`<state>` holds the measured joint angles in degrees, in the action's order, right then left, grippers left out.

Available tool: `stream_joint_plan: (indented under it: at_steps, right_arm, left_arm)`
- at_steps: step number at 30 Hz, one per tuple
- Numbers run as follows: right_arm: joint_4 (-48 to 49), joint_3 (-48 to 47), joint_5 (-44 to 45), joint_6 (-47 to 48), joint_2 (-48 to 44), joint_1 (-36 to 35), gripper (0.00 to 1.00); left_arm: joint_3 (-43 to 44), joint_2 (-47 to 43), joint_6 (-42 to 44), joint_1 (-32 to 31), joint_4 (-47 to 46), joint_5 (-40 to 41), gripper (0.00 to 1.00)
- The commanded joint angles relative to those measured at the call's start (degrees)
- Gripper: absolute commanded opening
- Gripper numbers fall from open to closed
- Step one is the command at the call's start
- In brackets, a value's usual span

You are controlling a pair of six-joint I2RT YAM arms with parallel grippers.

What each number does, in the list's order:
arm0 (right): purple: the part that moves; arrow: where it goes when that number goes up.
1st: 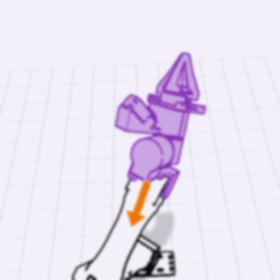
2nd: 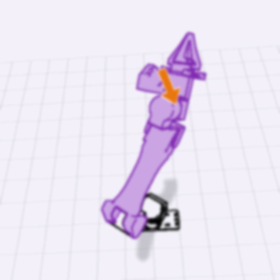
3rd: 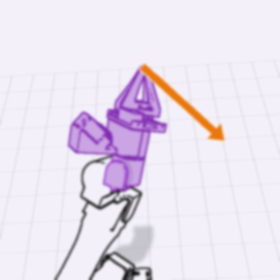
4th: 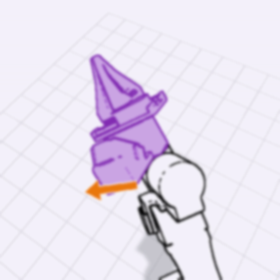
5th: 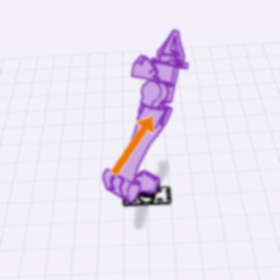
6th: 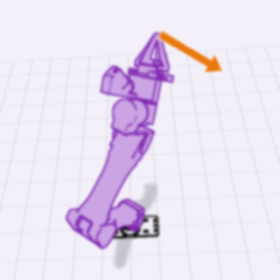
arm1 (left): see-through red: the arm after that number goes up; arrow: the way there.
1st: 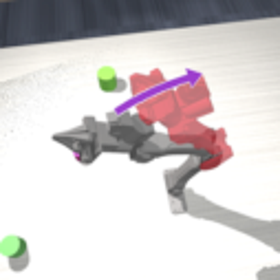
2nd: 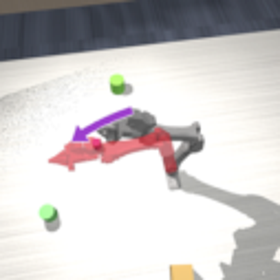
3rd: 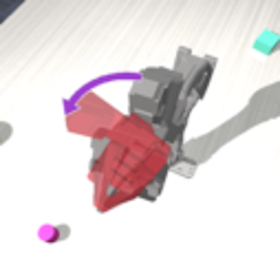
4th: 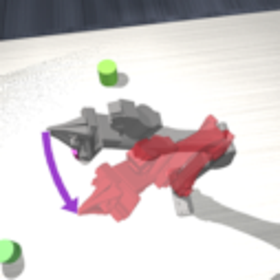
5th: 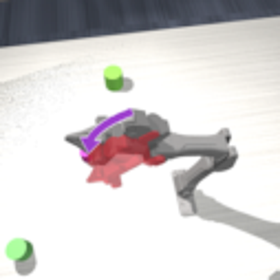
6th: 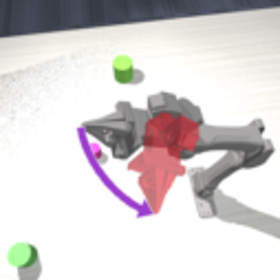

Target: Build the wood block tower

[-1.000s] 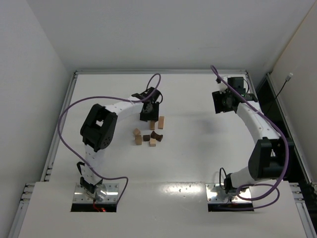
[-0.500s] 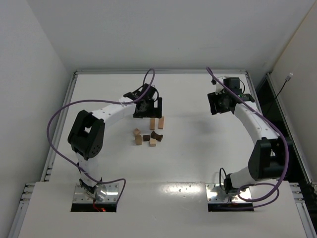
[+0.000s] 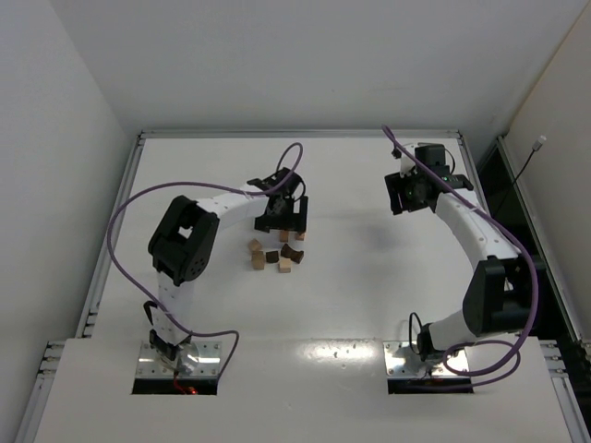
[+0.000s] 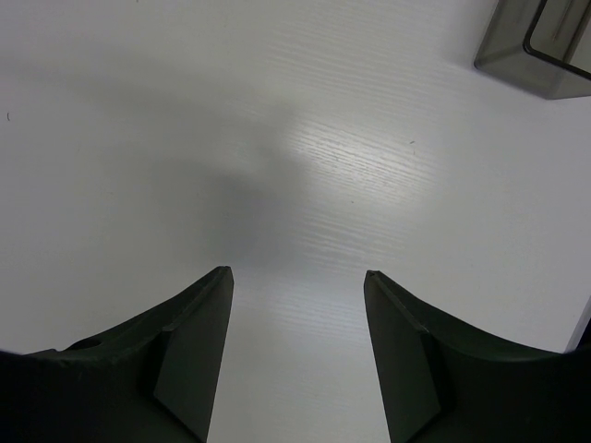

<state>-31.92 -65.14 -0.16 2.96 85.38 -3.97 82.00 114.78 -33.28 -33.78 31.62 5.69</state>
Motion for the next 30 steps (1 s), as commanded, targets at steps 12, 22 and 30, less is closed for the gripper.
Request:
stream_joint_plan:
  at_steps: [12, 22, 30]
  right_arm:
    - [0.1, 0.4, 0.4, 0.8, 0.8, -0.3, 0.56]
    - [0.1, -0.8, 0.4, 0.8, 1.9, -0.3, 0.56]
    - [0.1, -0.8, 1.0, 0.8, 2.4, -0.3, 0.56]
  left_arm:
    - [6.8, 4.1, -1.1, -1.8, -0.1, -3.1, 1.00]
    - [7.9, 6.6, -1.6, -1.8, 0.5, -0.7, 1.00]
    - [9.8, 8.4, -2.1, -1.8, 1.5, 1.5, 0.75]
